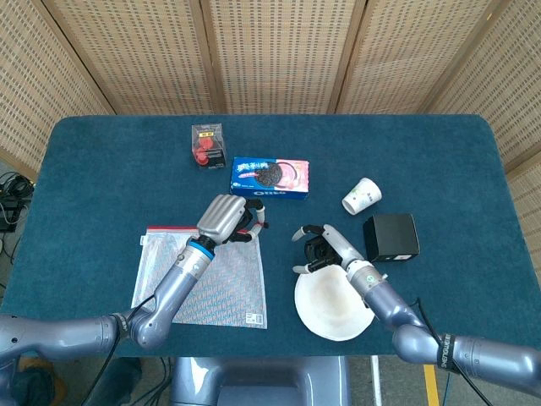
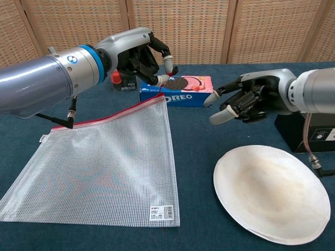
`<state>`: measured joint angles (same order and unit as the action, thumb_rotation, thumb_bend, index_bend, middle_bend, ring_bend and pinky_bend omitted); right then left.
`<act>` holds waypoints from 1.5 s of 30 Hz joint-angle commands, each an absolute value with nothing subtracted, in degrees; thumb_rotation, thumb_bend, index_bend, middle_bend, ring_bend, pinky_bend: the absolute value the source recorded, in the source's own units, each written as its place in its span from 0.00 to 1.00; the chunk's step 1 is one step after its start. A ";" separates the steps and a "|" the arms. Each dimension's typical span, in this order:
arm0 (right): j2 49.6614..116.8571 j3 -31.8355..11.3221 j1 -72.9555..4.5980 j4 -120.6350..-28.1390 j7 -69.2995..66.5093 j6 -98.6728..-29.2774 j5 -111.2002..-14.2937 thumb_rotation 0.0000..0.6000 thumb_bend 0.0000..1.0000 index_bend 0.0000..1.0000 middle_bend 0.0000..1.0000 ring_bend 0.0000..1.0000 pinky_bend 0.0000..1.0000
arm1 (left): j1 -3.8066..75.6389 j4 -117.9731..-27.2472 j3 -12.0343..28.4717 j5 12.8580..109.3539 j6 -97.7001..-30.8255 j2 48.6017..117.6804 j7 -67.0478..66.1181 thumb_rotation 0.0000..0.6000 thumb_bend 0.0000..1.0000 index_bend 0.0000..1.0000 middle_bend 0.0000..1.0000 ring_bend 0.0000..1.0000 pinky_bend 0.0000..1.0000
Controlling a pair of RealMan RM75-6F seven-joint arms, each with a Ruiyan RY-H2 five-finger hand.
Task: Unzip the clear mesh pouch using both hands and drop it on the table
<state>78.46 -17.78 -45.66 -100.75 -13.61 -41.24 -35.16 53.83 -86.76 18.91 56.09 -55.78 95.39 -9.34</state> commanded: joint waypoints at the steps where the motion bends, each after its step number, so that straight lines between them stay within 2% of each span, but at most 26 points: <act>1: 81.71 -17.75 -48.00 -99.14 -11.16 -44.57 -31.37 1.00 0.13 0.43 0.81 0.84 1.00 | 53.70 -86.69 18.88 56.57 -55.77 95.39 -8.90 1.00 0.79 0.91 0.94 0.96 1.00; 9: 85.23 -18.95 -50.50 -98.71 -7.90 -48.69 -24.56 1.00 0.25 0.43 0.82 0.85 1.00 | 53.60 -86.90 19.05 57.25 -55.65 95.52 -7.88 1.00 0.79 0.91 0.94 0.96 1.00; 14: 87.30 -20.27 -52.25 -98.74 -5.88 -50.81 -21.33 1.00 0.26 0.44 0.82 0.85 1.00 | 53.68 -86.52 19.22 57.90 -56.22 96.34 -7.55 1.00 0.79 0.91 0.94 0.96 1.00; 18: 89.00 -21.81 -52.93 -97.97 -5.45 -52.53 -18.79 1.00 0.26 0.49 0.83 0.85 1.00 | 53.55 -86.29 19.25 58.20 -56.62 96.96 -7.15 1.00 0.79 0.91 0.94 0.96 1.00; 33: 93.78 -24.89 -54.91 -95.79 -2.22 -56.02 -15.31 1.00 0.39 0.52 0.84 0.86 1.00 | 53.24 -86.21 19.88 58.21 -58.11 98.58 -7.15 1.00 0.79 0.91 0.94 0.96 1.00; 45: 95.15 -26.83 -54.42 -95.15 -1.04 -55.39 -13.99 1.00 0.44 0.55 0.84 0.86 1.00 | 53.14 -86.25 20.34 57.98 -58.13 98.85 -7.24 1.00 0.78 0.91 0.94 0.96 1.00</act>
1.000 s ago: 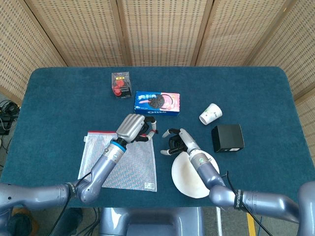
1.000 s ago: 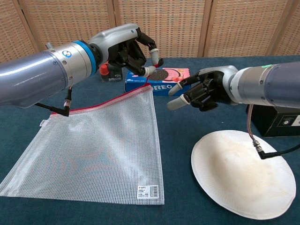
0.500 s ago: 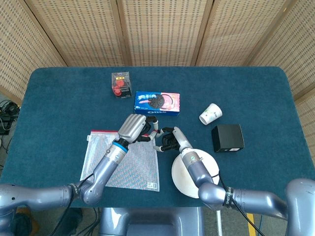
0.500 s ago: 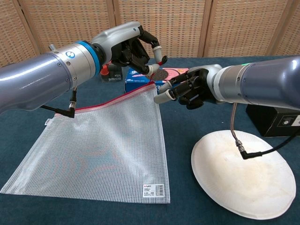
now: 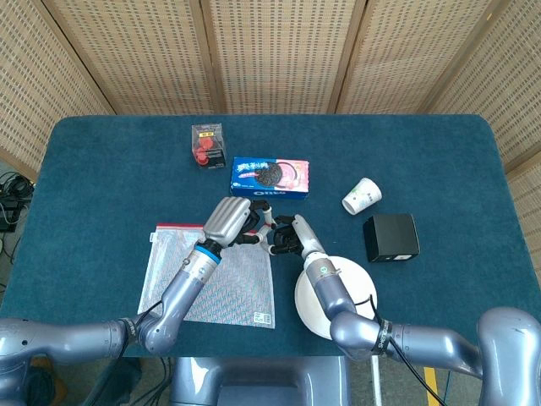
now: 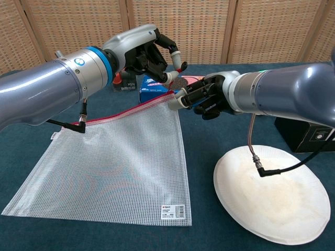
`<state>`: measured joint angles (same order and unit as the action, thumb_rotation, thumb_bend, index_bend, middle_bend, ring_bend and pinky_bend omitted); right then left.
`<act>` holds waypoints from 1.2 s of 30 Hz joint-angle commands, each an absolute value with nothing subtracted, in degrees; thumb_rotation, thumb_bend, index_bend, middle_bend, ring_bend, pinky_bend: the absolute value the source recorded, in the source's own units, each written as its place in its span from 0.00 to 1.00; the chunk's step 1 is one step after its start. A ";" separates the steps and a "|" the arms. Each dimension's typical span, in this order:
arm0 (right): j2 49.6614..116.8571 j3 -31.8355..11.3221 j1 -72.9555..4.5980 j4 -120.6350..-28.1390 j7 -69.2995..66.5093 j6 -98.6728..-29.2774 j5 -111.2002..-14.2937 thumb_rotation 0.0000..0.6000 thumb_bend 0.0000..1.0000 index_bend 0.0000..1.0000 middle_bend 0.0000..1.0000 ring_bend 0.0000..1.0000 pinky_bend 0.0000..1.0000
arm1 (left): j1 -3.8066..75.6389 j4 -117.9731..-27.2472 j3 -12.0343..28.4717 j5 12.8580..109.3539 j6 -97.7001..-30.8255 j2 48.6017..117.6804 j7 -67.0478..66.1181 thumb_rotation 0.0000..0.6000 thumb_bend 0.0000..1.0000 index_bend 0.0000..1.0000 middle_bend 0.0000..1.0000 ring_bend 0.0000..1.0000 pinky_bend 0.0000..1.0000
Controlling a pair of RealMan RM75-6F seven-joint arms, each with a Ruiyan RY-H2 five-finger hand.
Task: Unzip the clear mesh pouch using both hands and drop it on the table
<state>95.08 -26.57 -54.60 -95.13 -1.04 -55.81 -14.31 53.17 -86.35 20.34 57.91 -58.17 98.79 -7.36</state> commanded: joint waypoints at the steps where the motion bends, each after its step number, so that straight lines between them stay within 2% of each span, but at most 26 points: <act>1: 95.23 -27.07 -54.34 -95.07 -1.09 -55.19 -13.89 1.00 0.44 0.55 0.84 0.86 1.00 | 53.09 -86.16 20.27 58.02 -58.04 98.90 -7.08 1.00 0.78 0.91 0.94 0.96 1.00; 17: 95.99 -28.78 -54.15 -93.98 -0.22 -54.34 -12.67 1.00 0.50 0.57 0.85 0.86 1.00 | 52.92 -85.30 20.37 58.72 -57.53 99.38 -5.90 1.00 0.78 0.91 0.94 0.96 1.00; 28: 96.01 -28.83 -53.94 -94.20 0.60 -53.89 -12.59 1.00 0.60 0.61 0.85 0.86 1.00 | 52.83 -84.93 20.42 59.12 -57.31 99.59 -5.35 1.00 0.78 0.91 0.94 0.96 1.00; 32: 96.13 -28.85 -53.83 -94.22 0.64 -53.68 -12.61 1.00 0.66 0.62 0.85 0.86 1.00 | 52.75 -85.03 20.41 59.53 -57.30 99.59 -4.92 1.00 0.78 0.91 0.94 0.96 1.00; 36: 96.16 -29.08 -53.55 -94.37 0.40 -53.83 -13.09 1.00 0.69 0.66 0.86 0.87 1.00 | 52.65 -85.03 20.41 59.60 -57.27 99.47 -4.85 1.00 0.78 0.91 0.94 0.96 1.00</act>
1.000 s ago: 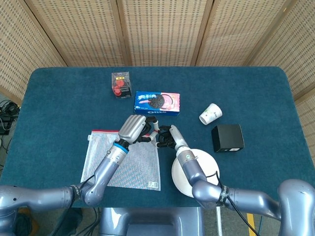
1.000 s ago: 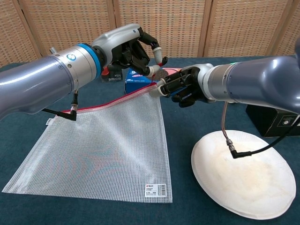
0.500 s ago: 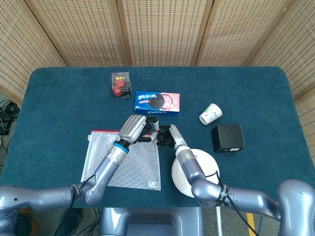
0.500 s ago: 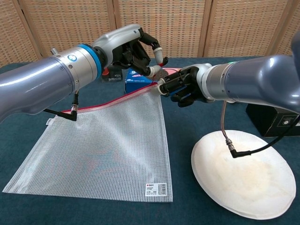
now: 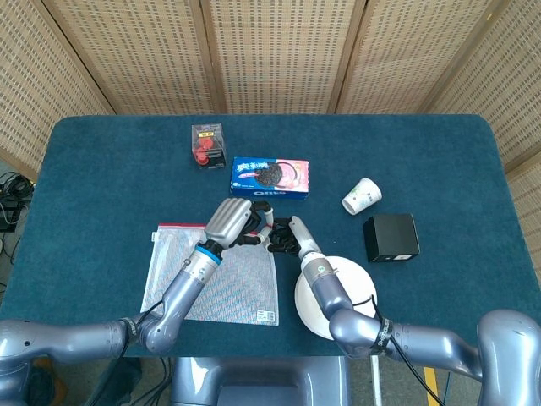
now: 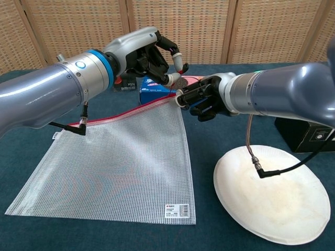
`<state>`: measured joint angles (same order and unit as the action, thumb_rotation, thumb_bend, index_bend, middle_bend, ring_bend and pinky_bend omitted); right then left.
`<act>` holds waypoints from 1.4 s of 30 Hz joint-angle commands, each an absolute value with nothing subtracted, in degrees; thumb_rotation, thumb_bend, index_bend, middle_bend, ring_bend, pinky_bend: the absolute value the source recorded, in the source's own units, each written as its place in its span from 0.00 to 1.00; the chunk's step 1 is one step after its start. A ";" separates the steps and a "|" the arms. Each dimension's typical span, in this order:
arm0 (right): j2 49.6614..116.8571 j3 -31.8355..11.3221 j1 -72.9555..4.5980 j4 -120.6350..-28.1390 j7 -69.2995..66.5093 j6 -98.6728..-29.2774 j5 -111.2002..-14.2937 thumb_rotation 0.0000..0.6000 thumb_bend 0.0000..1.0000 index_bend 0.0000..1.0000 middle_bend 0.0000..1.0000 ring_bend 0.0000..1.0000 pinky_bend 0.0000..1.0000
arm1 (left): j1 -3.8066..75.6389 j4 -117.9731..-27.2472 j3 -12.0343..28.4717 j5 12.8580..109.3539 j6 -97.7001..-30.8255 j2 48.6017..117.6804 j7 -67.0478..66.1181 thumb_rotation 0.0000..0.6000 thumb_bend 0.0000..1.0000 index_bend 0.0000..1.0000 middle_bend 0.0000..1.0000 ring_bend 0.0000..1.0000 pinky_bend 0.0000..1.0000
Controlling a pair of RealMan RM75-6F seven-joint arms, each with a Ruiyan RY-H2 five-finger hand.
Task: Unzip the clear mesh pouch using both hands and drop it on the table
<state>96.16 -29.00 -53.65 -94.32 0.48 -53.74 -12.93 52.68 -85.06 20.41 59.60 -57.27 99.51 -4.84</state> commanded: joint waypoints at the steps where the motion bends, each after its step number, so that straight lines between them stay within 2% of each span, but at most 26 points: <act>1: 96.18 -29.20 -53.42 -94.42 0.22 -53.96 -13.37 1.00 0.70 0.69 0.86 0.87 1.00 | 52.61 -85.00 20.45 59.56 -57.26 99.43 -4.81 1.00 0.78 0.91 0.94 0.96 1.00; 10: 96.35 -30.13 -51.69 -95.15 -2.18 -55.39 -17.11 1.00 0.74 0.75 0.88 0.88 1.00 | 51.73 -84.37 20.31 59.14 -56.92 98.90 -3.43 1.00 0.79 0.92 0.94 0.96 1.00; 21: 95.67 -31.54 -49.47 -96.30 -4.89 -55.91 -20.61 1.00 0.76 0.77 0.89 0.90 1.00 | 50.36 -82.39 20.79 58.05 -55.41 97.41 0.11 1.00 0.89 0.92 0.94 0.96 1.00; 42: 90.40 -35.93 -46.13 -101.11 -10.70 -53.87 -22.85 1.00 0.78 0.80 0.90 0.91 1.00 | 48.97 -76.00 20.77 58.35 -53.45 96.87 4.71 1.00 0.89 0.92 0.94 0.96 1.00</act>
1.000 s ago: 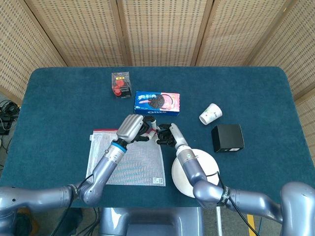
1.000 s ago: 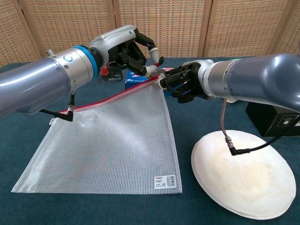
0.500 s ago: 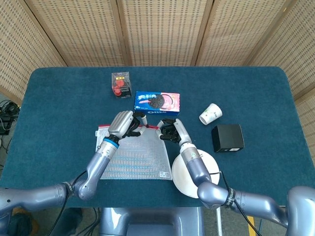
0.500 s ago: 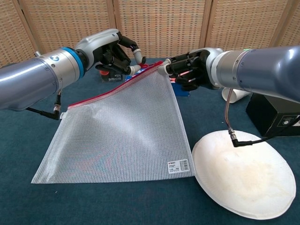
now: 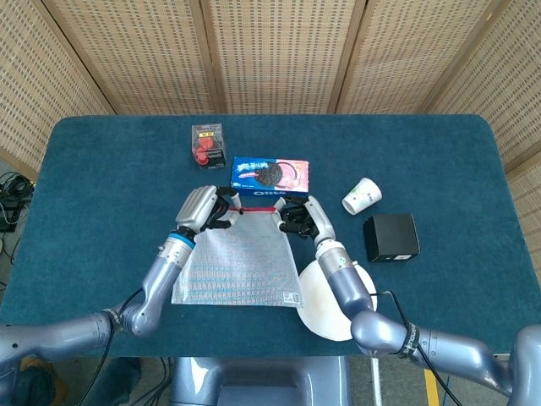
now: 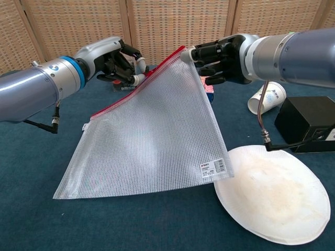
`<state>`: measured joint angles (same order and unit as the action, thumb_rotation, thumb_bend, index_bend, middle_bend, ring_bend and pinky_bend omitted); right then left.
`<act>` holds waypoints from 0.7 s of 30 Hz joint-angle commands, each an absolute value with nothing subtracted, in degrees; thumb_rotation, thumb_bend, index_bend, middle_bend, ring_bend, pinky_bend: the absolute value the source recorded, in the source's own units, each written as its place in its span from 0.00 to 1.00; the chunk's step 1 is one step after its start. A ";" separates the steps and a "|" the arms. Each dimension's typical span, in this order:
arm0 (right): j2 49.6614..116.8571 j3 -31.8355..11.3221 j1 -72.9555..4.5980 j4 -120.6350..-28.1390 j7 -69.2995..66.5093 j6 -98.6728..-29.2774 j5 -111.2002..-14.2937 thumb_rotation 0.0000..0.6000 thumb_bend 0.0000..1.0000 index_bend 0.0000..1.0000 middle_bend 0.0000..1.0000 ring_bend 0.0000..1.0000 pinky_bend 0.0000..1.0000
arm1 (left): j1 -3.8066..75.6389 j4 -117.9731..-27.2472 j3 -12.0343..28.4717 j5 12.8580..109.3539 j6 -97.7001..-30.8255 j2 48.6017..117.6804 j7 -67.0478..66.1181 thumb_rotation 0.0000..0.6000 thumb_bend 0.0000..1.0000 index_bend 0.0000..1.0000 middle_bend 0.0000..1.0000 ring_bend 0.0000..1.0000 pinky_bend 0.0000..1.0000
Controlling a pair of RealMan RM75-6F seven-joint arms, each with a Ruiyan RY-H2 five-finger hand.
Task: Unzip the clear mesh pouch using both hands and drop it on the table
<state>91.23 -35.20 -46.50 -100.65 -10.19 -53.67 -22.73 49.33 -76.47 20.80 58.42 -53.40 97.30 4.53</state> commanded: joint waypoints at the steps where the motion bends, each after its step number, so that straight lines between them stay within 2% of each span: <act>1: 89.80 -36.27 -45.88 -101.34 -10.97 -53.92 -22.77 1.00 0.78 0.80 0.90 0.91 1.00 | 48.72 -75.87 20.72 58.36 -53.29 96.38 4.91 1.00 0.89 0.92 0.94 0.96 1.00; 21: 81.90 -37.86 -42.37 -99.25 -14.78 -51.62 -19.24 1.00 0.78 0.80 0.90 0.91 1.00 | 44.63 -75.70 19.90 57.84 -50.97 86.96 6.51 1.00 0.89 0.92 0.94 0.96 1.00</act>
<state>82.04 -37.83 -42.48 -99.37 -14.65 -51.64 -19.37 44.81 -75.49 20.05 57.98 -51.41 87.56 6.74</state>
